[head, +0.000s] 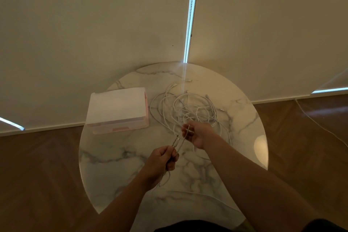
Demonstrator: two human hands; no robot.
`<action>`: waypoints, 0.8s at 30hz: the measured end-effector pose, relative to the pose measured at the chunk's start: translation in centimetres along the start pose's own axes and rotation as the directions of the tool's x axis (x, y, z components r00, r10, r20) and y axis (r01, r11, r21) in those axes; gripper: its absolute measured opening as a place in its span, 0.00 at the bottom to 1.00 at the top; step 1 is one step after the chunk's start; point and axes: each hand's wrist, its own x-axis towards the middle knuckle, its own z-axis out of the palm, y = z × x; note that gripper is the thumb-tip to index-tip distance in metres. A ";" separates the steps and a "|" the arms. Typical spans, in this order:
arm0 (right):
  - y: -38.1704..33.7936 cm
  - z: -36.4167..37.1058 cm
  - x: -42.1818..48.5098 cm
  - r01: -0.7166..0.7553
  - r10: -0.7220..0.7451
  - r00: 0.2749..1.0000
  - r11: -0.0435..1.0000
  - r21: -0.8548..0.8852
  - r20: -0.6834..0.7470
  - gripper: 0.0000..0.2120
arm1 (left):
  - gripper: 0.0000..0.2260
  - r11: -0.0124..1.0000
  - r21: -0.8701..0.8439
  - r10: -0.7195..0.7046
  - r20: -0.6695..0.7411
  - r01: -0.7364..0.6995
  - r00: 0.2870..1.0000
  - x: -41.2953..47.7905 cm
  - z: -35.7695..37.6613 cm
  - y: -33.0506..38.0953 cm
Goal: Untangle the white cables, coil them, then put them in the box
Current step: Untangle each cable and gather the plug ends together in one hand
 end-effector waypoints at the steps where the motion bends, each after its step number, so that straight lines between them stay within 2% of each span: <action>1: -0.6 0.2 -0.1 0.017 -0.017 1.000 1.000 -0.022 -0.001 0.05 | 0.15 1.000 -0.009 0.010 0.002 -0.010 1.000 0.0 -0.1 0.0; 4: -2.8 1.0 -1.0 0.102 -0.101 0.992 0.995 -0.013 0.076 0.06 | 0.15 0.997 -0.055 0.055 -0.002 -0.055 0.998 0.3 0.0 0.4; 7: -5.4 1.9 -2.4 0.189 -0.207 0.958 0.976 0.107 0.198 0.11 | 0.15 0.987 -0.111 0.112 -0.012 -0.113 0.994 0.7 0.4 1.8; 9: -6.6 2.0 -2.6 0.208 -0.225 0.947 0.974 0.094 0.230 0.13 | 0.15 0.983 -0.112 0.149 0.004 -0.147 0.989 0.9 0.6 2.7; 13: -6.3 0.9 -0.8 0.139 -0.124 0.981 0.985 -0.102 0.147 0.13 | 0.15 0.985 -0.065 0.161 0.039 -0.158 0.986 0.7 0.7 2.9; 18: -3.8 -1.3 1.5 -0.079 0.075 0.995 0.994 -0.081 -0.060 0.15 | 0.14 0.991 -0.050 0.132 0.092 -0.127 0.987 -0.4 0.8 2.5; 21: -3.7 -2.0 2.2 -0.061 0.055 0.994 0.997 -0.056 -0.095 0.11 | 0.15 0.992 -0.065 0.113 0.140 -0.104 0.984 -0.9 0.3 2.2; 24: -5.1 -1.5 1.7 -0.007 0.005 1.000 0.992 -0.125 -0.023 0.12 | 0.14 0.995 -0.072 0.081 0.176 -0.070 0.981 -1.2 -0.3 1.7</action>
